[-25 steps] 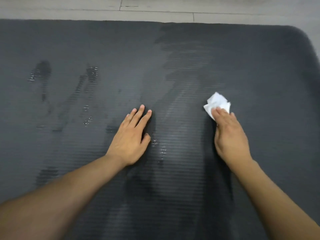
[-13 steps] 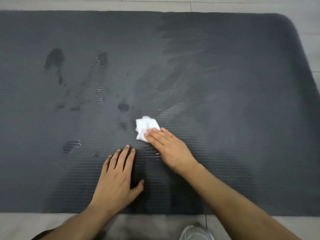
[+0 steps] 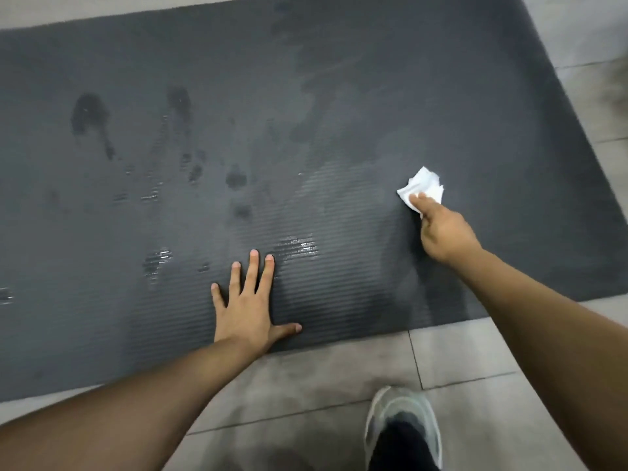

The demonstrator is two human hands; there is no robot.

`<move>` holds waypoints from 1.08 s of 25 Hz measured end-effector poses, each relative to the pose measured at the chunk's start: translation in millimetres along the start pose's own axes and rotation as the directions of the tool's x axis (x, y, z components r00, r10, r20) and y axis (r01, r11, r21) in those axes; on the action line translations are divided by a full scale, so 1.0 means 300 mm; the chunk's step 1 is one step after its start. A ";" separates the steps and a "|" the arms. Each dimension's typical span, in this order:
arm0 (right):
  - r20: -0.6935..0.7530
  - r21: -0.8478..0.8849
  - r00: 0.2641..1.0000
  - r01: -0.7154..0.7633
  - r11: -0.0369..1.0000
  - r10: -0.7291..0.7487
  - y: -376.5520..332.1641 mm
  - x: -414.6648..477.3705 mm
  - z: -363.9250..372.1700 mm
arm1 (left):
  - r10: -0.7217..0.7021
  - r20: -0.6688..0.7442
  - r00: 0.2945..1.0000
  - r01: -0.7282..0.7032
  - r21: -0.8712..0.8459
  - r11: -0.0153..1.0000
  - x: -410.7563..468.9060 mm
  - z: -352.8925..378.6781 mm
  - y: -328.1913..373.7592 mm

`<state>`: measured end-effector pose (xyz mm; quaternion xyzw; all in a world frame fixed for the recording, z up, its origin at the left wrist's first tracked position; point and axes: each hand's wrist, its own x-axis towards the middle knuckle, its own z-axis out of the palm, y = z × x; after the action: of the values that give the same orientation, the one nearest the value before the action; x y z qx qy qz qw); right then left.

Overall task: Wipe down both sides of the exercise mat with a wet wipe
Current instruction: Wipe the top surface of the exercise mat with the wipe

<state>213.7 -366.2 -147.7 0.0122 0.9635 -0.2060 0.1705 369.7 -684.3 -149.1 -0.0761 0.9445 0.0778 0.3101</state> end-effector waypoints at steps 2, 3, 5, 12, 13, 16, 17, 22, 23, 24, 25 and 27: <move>-0.029 0.025 0.997 -0.065 0.998 0.065 -0.005 -0.008 0.009 | 0.008 0.004 1.000 -0.008 -0.008 1.000 0.003 0.011 -0.003; -0.120 0.067 0.986 -0.107 0.992 0.115 -0.025 -0.004 0.035 | 0.007 -0.022 1.000 -0.007 -0.015 1.000 0.007 0.024 -0.009; -0.260 0.185 0.936 -0.193 0.964 0.237 -0.092 -0.016 0.091 | 0.003 -0.060 0.998 -0.005 -0.023 1.000 0.006 0.042 -0.014; -0.112 -0.112 0.750 0.642 0.758 -0.652 -0.402 -0.214 0.461 | 0.012 -0.093 0.996 -0.019 -0.076 0.997 0.001 0.044 -0.017; -0.133 -0.157 0.747 0.633 0.758 -0.652 -0.354 -0.172 0.436 | 0.017 -0.097 0.995 -0.025 -0.085 0.996 0.002 0.045 -0.017; -0.347 -0.113 0.909 0.204 0.972 -0.231 -0.131 -0.033 0.259 | 0.041 -0.143 0.989 -0.058 -0.118 0.991 0.010 0.064 -0.039; -0.380 -0.052 0.923 0.038 0.998 -0.055 -0.081 -0.009 0.202 | 0.059 -0.171 0.983 -0.080 -0.119 0.990 -0.003 0.078 -0.050; -0.370 0.021 0.905 0.234 0.972 -0.210 -0.348 -0.116 0.378 | -0.006 -0.350 0.937 -0.041 -0.129 0.991 -0.139 0.157 -0.142; -0.320 -0.016 0.869 0.392 0.920 -0.376 -0.426 -0.178 0.461 | 0.001 -0.335 0.942 -0.038 -0.103 0.994 -0.158 0.171 -0.170; -0.250 -0.063 0.809 0.535 0.842 -0.532 -0.491 -0.249 0.540 | 0.018 -0.306 0.952 -0.047 -0.086 0.995 -0.167 0.180 -0.196; -0.165 -0.103 0.739 0.646 0.757 -0.653 -0.534 -0.324 0.595 | 0.033 -0.275 0.961 -0.059 -0.086 0.995 -0.170 0.184 -0.217; -0.045 -0.162 0.655 0.741 0.652 -0.755 -0.513 -0.395 0.614 | 0.053 -0.242 0.969 -0.077 -0.094 0.993 -0.162 0.175 -0.229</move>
<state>370.3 -575.4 -205.6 -0.3859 0.9018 -0.1940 0.0182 451.7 -736.5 -168.7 -0.0697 0.9717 0.1265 0.1868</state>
